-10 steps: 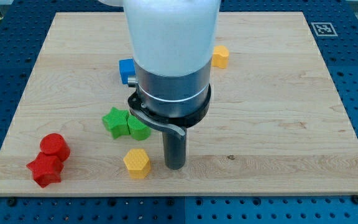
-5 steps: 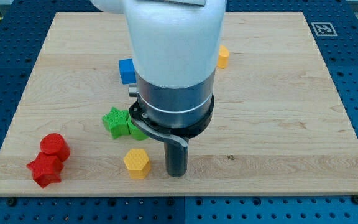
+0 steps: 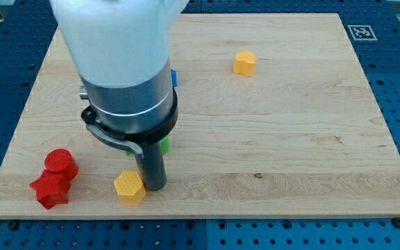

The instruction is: Move the yellow hexagon right to the red star

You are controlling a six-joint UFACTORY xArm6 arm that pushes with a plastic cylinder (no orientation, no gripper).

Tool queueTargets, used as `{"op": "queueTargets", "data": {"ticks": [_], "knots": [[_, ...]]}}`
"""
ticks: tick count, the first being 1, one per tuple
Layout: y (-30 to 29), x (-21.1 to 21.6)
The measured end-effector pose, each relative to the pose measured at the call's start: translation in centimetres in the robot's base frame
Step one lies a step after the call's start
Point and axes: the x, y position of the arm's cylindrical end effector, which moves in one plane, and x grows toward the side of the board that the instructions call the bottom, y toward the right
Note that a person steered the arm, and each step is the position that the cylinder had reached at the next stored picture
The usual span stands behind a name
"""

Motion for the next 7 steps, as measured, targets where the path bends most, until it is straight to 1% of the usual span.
{"op": "queueTargets", "data": {"ticks": [1, 2, 3, 4, 7], "knots": [[-0.7, 0.1], [0.0, 0.5], [1.3, 1.9], [1.3, 3.6], [1.1, 3.5]]}}
